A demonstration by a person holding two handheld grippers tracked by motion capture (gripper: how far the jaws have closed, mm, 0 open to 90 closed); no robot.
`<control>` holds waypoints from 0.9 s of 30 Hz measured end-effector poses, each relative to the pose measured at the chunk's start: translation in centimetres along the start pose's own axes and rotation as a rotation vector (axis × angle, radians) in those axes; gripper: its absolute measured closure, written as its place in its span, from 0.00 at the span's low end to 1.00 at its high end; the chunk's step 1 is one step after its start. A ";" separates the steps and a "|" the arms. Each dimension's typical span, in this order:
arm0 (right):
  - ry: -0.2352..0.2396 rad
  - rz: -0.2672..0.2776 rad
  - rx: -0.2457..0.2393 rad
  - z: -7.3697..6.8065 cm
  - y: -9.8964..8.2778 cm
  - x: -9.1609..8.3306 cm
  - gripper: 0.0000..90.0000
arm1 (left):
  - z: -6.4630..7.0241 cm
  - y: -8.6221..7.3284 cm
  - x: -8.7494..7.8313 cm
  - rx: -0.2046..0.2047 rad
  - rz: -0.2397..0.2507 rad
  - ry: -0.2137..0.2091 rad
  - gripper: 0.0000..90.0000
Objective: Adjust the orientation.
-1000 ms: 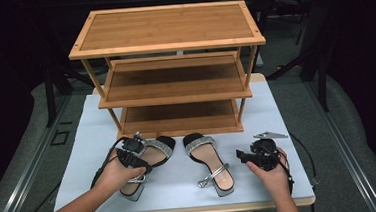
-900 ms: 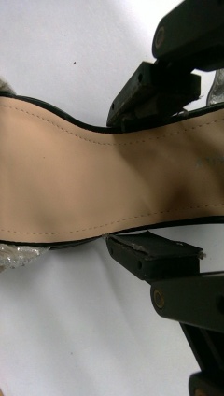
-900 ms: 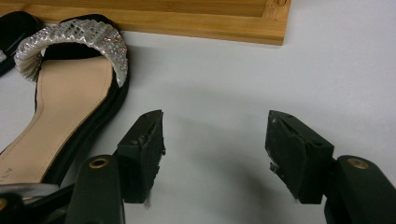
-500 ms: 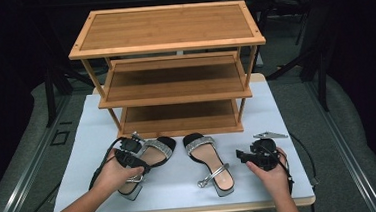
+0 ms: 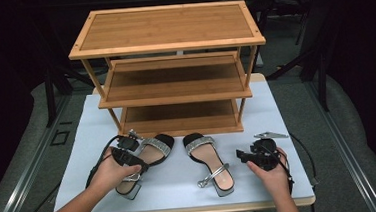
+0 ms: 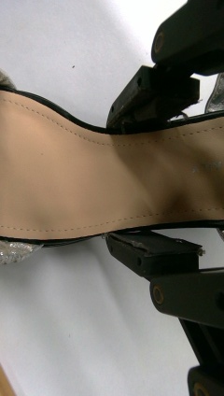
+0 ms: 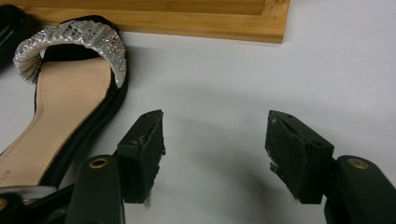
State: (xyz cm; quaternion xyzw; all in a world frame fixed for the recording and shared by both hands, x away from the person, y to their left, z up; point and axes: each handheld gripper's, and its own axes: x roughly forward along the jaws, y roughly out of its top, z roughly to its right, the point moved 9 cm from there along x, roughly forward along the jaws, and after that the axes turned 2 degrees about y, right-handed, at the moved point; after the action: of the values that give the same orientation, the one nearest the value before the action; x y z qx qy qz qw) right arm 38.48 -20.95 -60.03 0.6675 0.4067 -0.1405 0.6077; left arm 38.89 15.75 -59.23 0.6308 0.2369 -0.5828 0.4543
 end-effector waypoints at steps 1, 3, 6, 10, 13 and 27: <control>0.000 0.000 0.000 0.0 0.0 0.0 0.41 | 0.0 0.0 0.0 0.000 0.000 0.000 0.44; -0.001 -0.001 0.001 0.0 0.0 0.0 0.41 | -0.2 0.2 -0.2 -0.011 0.009 0.001 0.44; 0.002 -0.001 0.000 -0.1 0.0 0.0 0.41 | -0.5 0.8 -0.6 -0.053 0.027 -0.015 0.44; 0.002 -0.001 0.001 -0.1 0.0 0.0 0.41 | -1.1 1.5 -0.9 -0.073 0.034 -0.012 0.44; 0.001 -0.003 0.000 -0.1 0.0 0.1 0.41 | -1.5 2.2 -1.0 -0.100 0.043 -0.020 0.44; 0.003 -0.004 0.007 0.1 -0.1 0.1 0.41 | -2.5 5.1 0.3 -0.151 0.037 0.018 0.44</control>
State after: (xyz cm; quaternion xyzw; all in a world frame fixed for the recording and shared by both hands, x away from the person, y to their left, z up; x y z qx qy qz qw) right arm 38.56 -20.98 -60.18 0.6691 0.4082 -0.1422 0.6045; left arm 44.49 15.36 -58.20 0.6041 0.2724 -0.5493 0.5091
